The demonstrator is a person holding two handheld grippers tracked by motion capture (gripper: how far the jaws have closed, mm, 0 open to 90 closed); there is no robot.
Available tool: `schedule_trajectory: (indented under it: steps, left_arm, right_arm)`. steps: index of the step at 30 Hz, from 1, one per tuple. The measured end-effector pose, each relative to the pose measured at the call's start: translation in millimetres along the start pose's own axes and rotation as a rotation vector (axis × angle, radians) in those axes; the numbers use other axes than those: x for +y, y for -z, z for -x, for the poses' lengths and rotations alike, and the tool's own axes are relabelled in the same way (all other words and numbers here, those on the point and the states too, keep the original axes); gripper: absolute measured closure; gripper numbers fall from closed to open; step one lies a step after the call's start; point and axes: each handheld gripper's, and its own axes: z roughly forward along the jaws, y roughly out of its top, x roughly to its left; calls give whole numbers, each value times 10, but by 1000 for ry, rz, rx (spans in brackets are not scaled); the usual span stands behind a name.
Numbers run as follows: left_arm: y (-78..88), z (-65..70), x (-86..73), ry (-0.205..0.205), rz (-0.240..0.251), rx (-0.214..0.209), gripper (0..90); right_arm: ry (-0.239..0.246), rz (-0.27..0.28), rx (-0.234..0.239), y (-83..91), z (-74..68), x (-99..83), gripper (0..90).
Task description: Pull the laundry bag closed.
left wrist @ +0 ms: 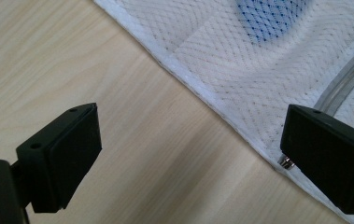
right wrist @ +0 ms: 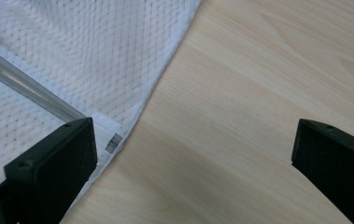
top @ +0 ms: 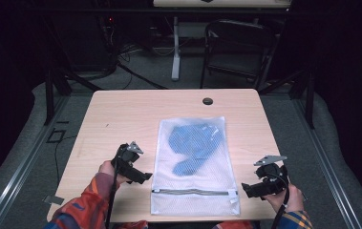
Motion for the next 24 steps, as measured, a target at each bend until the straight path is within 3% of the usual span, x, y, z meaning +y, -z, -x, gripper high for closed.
schedule_trajectory:
  steps: [10,16,24]
  left_arm:
    - [17,48,-11,-6,1,-26,87]
    - [10,168,22,-28,8,-63,106]
    - [-1,137,-45,-21,-15,-69,156]
  right_arm:
    - [50,20,65,-23,-195,133,3]
    - [73,14,110,-64,-329,217,16]
    - [140,15,187,-204,-541,429,56]
